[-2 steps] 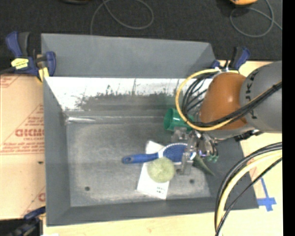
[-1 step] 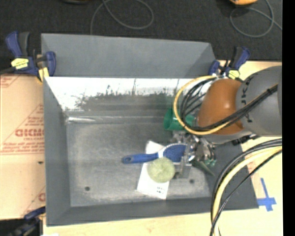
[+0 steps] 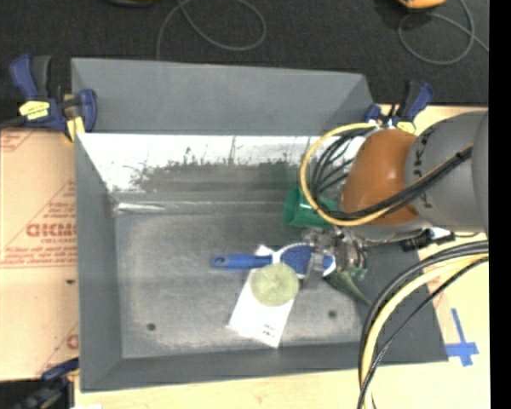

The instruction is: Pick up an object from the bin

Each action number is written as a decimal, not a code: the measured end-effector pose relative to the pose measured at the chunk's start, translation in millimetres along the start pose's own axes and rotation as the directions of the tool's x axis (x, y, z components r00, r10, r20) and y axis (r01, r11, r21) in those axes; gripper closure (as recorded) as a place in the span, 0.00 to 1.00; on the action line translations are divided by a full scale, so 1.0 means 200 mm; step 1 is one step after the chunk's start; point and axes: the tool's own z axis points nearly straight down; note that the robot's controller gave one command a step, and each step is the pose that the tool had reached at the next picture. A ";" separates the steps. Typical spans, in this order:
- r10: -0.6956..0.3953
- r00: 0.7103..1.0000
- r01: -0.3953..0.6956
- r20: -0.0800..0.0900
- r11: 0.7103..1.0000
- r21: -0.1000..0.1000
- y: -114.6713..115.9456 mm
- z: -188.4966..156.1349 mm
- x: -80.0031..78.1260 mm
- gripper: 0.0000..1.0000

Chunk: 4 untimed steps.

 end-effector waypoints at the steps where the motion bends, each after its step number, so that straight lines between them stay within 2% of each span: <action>1: 0.000 1.000 0.000 0.000 1.000 0.000 0.00 0.00 0.00 1.00; 3: -0.004 1.000 0.004 -0.008 1.000 0.002 0.00 -0.06 0.01 1.00; 4: -0.005 1.000 0.005 -0.005 1.000 0.002 0.00 -0.08 0.00 1.00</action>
Offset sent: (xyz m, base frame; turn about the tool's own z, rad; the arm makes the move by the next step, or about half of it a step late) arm -0.0001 0.0001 0.0367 0.0000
